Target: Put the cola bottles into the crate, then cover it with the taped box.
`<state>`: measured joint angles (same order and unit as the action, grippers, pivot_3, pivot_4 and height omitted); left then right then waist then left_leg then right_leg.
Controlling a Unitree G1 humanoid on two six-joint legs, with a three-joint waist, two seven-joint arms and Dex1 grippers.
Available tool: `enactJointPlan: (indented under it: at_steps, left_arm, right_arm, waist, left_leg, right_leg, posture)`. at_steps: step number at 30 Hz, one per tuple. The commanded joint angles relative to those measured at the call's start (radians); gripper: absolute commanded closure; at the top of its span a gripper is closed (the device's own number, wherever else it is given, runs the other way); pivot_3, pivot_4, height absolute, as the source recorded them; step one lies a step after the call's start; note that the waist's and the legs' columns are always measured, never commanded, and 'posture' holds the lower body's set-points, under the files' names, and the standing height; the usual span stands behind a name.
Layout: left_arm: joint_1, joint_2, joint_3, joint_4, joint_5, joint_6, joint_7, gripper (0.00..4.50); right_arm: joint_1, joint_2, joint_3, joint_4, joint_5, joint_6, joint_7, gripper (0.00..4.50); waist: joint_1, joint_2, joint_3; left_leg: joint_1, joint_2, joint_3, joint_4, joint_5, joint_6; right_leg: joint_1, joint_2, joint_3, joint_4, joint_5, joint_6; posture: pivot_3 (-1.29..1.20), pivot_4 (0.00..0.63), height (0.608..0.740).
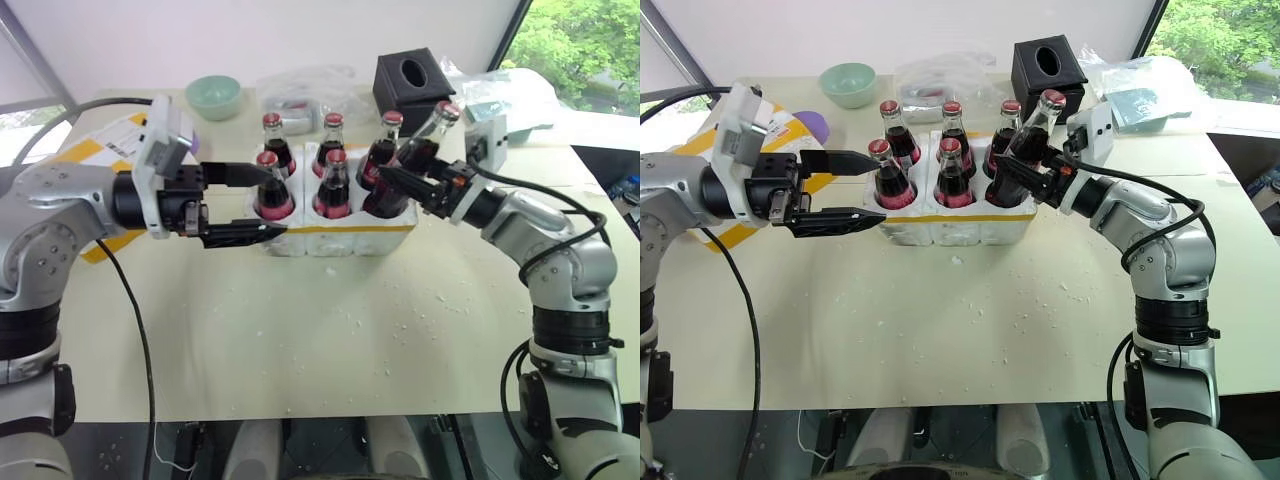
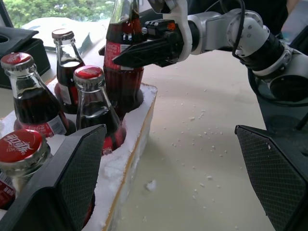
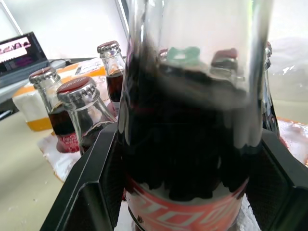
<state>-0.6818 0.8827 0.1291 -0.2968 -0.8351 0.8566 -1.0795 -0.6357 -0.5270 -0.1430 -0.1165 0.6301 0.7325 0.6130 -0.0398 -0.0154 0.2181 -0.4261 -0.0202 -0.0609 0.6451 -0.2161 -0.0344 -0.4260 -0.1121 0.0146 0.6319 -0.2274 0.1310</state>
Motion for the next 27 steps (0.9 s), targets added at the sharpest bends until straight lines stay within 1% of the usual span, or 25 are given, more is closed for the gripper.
enactJointPlan:
  at_steps: [1, 6, 9, 14, 17, 19, 20, 21, 22, 25, 27]
  left_arm:
    - [-0.013, 0.019, 0.024, -0.022, -0.002, -0.013, 0.003, 0.0]
    - [-0.015, 0.023, 0.029, -0.021, -0.003, -0.013, 0.005, 0.0]
    - [-0.013, 0.023, 0.028, -0.022, 0.0, -0.017, 0.007, 0.0]
    - [-0.009, 0.021, 0.026, -0.028, 0.003, -0.025, 0.012, 0.0]
    - [0.001, 0.026, 0.033, -0.036, 0.001, -0.028, 0.016, 0.0]
    - [0.011, 0.031, 0.044, -0.046, -0.004, -0.026, 0.022, 0.0]
    - [0.019, 0.034, 0.052, -0.053, -0.008, -0.024, 0.026, 0.0]
    - [0.028, 0.037, 0.059, -0.059, -0.01, -0.022, 0.031, 0.0]
    - [0.037, 0.04, 0.065, -0.066, -0.012, -0.02, 0.036, 0.0]
    - [0.079, 0.048, 0.095, -0.087, -0.015, -0.018, 0.062, 0.0]
    - [0.121, 0.056, 0.13, -0.107, -0.003, -0.022, 0.094, 0.0]
  right_arm:
    - [-0.027, -0.026, 0.013, -0.031, -0.032, -0.061, 0.045, 1.85]
    - [-0.056, -0.053, 0.028, 0.005, -0.057, -0.075, 0.098, 1.85]
    - [-0.057, -0.056, 0.079, 0.025, -0.104, -0.11, 0.135, 1.85]
    - [-0.07, -0.011, 0.176, 0.106, -0.188, -0.166, 0.162, 1.85]
    - [-0.076, 0.007, 0.209, 0.154, -0.228, -0.2, 0.181, 1.85]
    - [-0.084, 0.019, 0.215, 0.188, -0.243, -0.206, 0.189, 0.82]
    - [-0.089, 0.023, 0.213, 0.204, -0.246, -0.201, 0.192, 0.52]
    - [-0.093, 0.025, 0.211, 0.214, -0.247, -0.198, 0.195, 0.11]
    - [-0.095, 0.026, 0.209, 0.22, -0.248, -0.195, 0.201, 0.01]
    - [-0.097, 0.013, 0.2, 0.207, -0.248, -0.198, 0.223, 0.01]
    - [-0.096, -0.019, 0.176, 0.183, -0.238, -0.195, 0.247, 0.01]
  waist:
    - [-0.003, 0.0, 0.0]
    - [-0.001, 0.0, 0.0]
    - [0.0, 0.0, 0.0]
    - [-0.004, 0.0, 0.0]
    - [-0.005, 0.0, 0.0]
    - [-0.007, -0.001, 0.0]
    - [-0.007, -0.001, -0.001]
    - [-0.007, -0.001, -0.001]
    - [-0.007, -0.001, -0.001]
    - [-0.007, -0.001, -0.001]
    - [-0.005, -0.001, -0.001]
  left_leg:
    - [0.0, 0.0, 0.0, 0.0, 0.0, 0.0]
    - [0.0, 0.0, 0.0, 0.0, 0.0, 0.0]
    - [0.0, 0.0, 0.0, 0.0, 0.0, 0.0]
    - [0.0, 0.0, 0.0, 0.0, 0.0, 0.0]
    - [0.0, 0.0, 0.0, 0.0, 0.0, 0.0]
    - [0.001, 0.0, 0.0, 0.0, 0.0, 0.0]
    - [0.001, 0.0, 0.0, 0.0, 0.0, 0.0]
    - [0.001, 0.0, 0.0, 0.0, 0.0, 0.0]
    - [0.001, 0.0, 0.0, 0.0, 0.0, 0.0]
    - [0.002, 0.0, 0.0, 0.0, 0.0, 0.0]
    - [0.002, 0.0, 0.0, 0.0, 0.0, 0.0]
  right_leg:
    - [0.0, 0.0, 0.0, 0.0, 0.0, 0.0]
    - [0.0, 0.0, 0.0, 0.0, 0.0, 0.0]
    - [0.0, 0.0, 0.0, 0.0, 0.0, 0.0]
    - [0.0, 0.0, 0.0, 0.0, 0.0, 0.0]
    - [0.0, 0.0, 0.0, 0.0, 0.0, 0.0]
    - [0.0, 0.0, 0.0, 0.0, 0.0, 0.0]
    - [0.0, 0.0, 0.0, 0.0, 0.0, 0.0]
    - [0.0, 0.0, 0.0, 0.0, 0.0, 0.0]
    - [0.0, 0.0, 0.0, 0.0, 0.0, 0.0]
    - [0.001, 0.0, 0.0, 0.001, 0.0, 0.0]
    - [0.001, 0.0, 0.0, 0.001, 0.0, 0.0]
  posture:
    - [0.0, 0.15, 0.737]
    - [0.0, 0.15, 0.737]
    - [0.0, 0.15, 0.737]
    - [0.0, 0.15, 0.737]
    - [0.0, 0.15, 0.737]
    - [0.0, 0.15, 0.737]
    - [0.0, 0.15, 0.737]
    - [0.0, 0.15, 0.737]
    - [0.0, 0.15, 0.737]
    - [0.0, 0.15, 0.737]
    - [0.0, 0.15, 0.737]
